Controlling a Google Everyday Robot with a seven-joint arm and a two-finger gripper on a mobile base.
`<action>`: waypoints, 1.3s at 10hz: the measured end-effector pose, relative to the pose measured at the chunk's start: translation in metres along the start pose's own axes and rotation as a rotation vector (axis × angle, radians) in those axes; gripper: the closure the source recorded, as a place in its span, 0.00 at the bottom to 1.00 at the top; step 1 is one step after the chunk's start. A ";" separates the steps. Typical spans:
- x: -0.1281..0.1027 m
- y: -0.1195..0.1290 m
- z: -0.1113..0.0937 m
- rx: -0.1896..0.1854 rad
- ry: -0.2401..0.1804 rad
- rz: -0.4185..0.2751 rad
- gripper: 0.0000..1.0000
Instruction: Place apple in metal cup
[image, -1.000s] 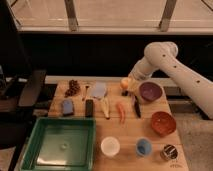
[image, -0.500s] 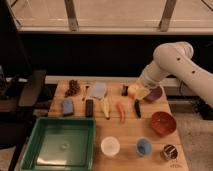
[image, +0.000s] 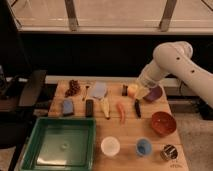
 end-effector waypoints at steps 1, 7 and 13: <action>0.005 0.003 -0.002 0.004 -0.007 -0.008 1.00; 0.082 0.077 -0.035 0.024 0.058 0.097 1.00; 0.148 0.128 -0.034 -0.007 0.133 0.265 1.00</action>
